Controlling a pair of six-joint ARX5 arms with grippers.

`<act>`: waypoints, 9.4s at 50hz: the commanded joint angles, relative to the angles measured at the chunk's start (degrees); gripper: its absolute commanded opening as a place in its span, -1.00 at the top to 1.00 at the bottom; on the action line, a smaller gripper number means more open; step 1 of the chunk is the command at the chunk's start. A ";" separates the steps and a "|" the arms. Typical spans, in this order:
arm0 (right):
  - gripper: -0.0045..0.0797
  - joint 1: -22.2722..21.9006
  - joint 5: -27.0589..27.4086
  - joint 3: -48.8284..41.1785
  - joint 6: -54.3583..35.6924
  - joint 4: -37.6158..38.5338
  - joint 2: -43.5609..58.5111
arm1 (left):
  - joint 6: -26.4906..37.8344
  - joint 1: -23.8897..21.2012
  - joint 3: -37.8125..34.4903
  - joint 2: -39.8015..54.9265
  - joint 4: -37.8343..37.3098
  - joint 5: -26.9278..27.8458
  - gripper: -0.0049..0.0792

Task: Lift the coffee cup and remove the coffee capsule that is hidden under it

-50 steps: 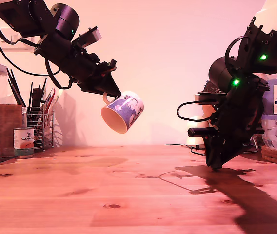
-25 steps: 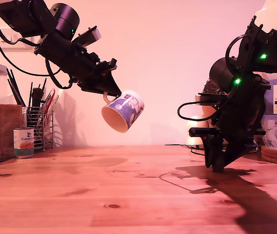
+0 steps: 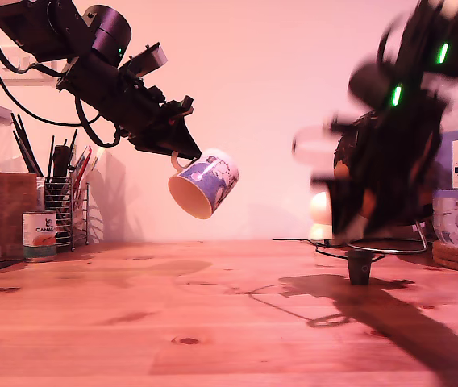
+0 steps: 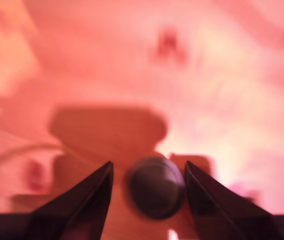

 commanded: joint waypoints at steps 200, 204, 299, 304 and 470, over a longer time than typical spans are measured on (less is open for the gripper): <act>0.92 8.90 -4.57 0.22 -0.70 -17.11 -30.51 | -20.46 -2.95 -43.95 2.99 77.96 0.50 0.93; 0.92 8.90 -4.85 0.22 -0.70 -17.07 -30.51 | -20.46 -3.34 -43.74 3.80 77.96 0.52 0.93; 0.92 8.90 -7.45 0.22 0.13 -16.68 -30.51 | -14.80 -5.51 -40.83 8.41 58.53 0.70 0.93; 0.92 8.90 -7.45 0.22 0.13 -16.66 -30.51 | -14.80 -5.42 -40.83 8.39 56.41 0.72 0.93; 0.92 8.90 -9.20 0.22 0.09 -14.91 -30.51 | 5.22 -7.76 -34.88 -17.68 13.20 -7.41 0.09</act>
